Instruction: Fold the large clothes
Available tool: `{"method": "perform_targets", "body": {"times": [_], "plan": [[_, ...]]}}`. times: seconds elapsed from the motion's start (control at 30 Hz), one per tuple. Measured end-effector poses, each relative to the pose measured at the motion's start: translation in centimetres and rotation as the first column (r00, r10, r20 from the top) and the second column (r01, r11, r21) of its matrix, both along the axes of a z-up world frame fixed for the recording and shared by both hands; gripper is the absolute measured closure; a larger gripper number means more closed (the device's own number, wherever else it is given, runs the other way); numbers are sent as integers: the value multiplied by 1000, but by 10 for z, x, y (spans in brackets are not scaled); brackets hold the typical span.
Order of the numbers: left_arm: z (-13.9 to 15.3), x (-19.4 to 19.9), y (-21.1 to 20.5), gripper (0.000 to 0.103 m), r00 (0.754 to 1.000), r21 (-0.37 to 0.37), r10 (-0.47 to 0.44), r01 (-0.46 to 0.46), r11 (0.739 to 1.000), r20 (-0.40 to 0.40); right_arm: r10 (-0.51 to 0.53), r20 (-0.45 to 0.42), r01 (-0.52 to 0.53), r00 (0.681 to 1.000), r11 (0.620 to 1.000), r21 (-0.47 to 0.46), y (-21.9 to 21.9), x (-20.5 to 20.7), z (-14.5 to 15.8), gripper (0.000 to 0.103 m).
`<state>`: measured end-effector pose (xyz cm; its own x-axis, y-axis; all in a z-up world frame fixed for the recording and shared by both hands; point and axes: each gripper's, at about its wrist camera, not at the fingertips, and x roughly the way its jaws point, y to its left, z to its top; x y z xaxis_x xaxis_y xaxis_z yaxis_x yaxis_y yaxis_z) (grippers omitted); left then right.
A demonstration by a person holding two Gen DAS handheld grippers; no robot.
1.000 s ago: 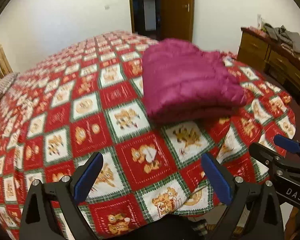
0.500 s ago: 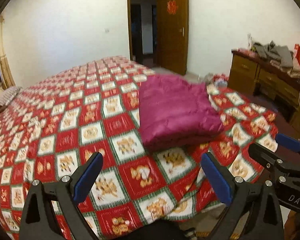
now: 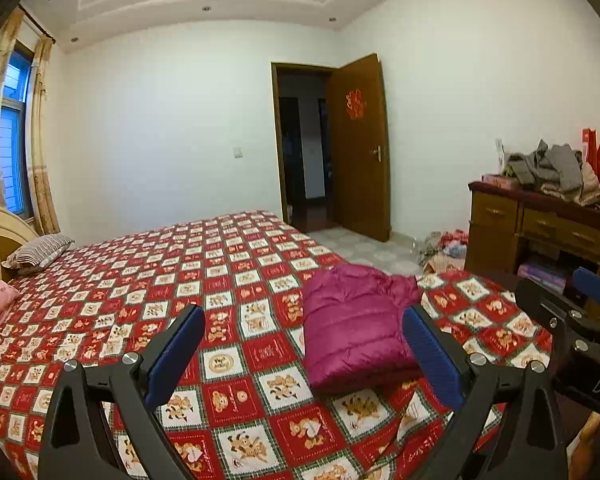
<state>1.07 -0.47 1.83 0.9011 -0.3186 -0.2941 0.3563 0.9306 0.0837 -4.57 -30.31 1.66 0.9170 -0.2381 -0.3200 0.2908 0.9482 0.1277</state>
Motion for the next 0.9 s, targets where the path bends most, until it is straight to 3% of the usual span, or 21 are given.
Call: {"method": "perform_targets", "body": {"times": [0.9], "plan": [[10,-4,9,4,999,-27,30,-29,999,44,-4,65,6,998,1000,-29,8,-5,8,2]]}}
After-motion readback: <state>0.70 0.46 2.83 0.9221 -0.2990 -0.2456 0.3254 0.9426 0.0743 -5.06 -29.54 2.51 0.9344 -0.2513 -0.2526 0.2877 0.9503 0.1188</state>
